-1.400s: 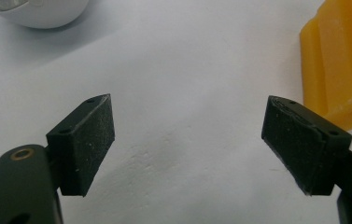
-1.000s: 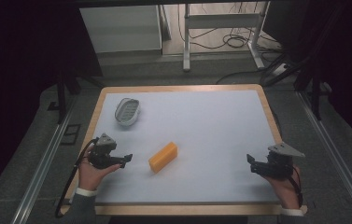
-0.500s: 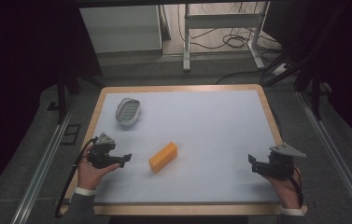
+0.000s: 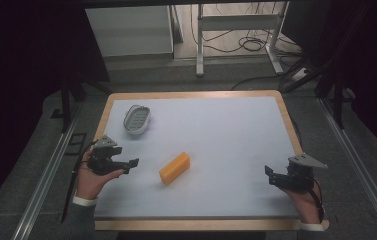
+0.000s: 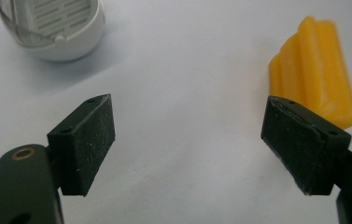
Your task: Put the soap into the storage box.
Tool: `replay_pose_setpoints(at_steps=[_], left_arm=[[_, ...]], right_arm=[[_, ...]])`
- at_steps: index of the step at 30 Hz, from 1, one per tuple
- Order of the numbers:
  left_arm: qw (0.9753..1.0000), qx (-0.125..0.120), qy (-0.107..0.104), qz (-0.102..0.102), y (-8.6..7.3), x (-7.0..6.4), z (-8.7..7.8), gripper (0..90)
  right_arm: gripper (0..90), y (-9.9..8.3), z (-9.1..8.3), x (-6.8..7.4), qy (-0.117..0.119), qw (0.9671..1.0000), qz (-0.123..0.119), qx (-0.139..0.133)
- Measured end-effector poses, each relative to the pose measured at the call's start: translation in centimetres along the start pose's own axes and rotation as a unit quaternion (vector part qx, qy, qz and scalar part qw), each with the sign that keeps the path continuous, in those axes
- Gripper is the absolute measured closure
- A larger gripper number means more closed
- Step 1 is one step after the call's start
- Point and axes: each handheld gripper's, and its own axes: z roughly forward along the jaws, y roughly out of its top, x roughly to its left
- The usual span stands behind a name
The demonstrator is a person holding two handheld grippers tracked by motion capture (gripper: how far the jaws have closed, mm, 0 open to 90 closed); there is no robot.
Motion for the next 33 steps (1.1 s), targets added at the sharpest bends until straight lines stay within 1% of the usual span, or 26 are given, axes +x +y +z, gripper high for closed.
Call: replay_pose_setpoints(at_steps=[1, 4, 6, 11, 16, 18, 24, 26, 29, 30, 33], left_arm=[[1.0000, 0.000, 0.000, 0.000, 0.0, 0.0, 0.0, 18.0], [0.9999, 0.003, -0.003, 0.014, 0.8, -0.6, -0.1, 17.9], [0.9997, 0.008, 0.001, 0.022, 1.4, -1.0, 0.0, 17.9], [0.9996, 0.009, -0.004, 0.028, 2.0, -1.4, 0.1, 17.9], [0.9992, 0.016, -0.011, 0.036, 2.5, -1.9, 0.2, 17.8], [0.9992, 0.017, -0.004, 0.037, 2.8, -2.1, 0.3, 17.8], [0.9984, 0.022, -0.016, 0.048, 3.5, -2.9, 1.0, 17.7], [0.9983, 0.023, -0.017, 0.050, 3.6, -3.0, 1.1, 17.7], [0.9977, 0.030, -0.017, 0.059, 3.8, -3.4, 1.4, 17.7], [0.9976, 0.030, -0.021, 0.059, 3.9, -3.6, 1.6, 17.8], [0.9972, 0.035, -0.019, 0.063, 4.0, -3.8, 1.8, 17.8]], right_arm=[[7.8, 0.0, 0.0, 0.0, 0.000, 1.0000, 0.000, 0.000], [7.8, 0.0, 0.1, 0.1, -0.001, 1.0000, -0.002, 0.001], [7.8, 0.0, -0.1, 0.1, 0.001, 1.0000, -0.002, -0.001], [7.8, 0.0, -0.1, 0.1, -0.001, 1.0000, -0.001, -0.003], [7.8, 0.1, -0.2, 0.0, 0.001, 1.0000, 0.001, -0.006], [7.8, 0.1, -0.2, 0.0, 0.000, 1.0000, 0.000, -0.005], [7.8, 0.0, -0.2, 0.0, -0.002, 1.0000, 0.000, -0.005], [7.8, 0.0, -0.2, 0.0, -0.001, 1.0000, 0.000, -0.005], [7.8, 0.0, -0.1, 0.0, -0.002, 1.0000, -0.002, -0.003], [7.8, 0.0, -0.1, 0.1, -0.002, 1.0000, -0.002, -0.002], [7.8, 0.0, -0.1, 0.1, -0.002, 1.0000, -0.002, -0.003]])
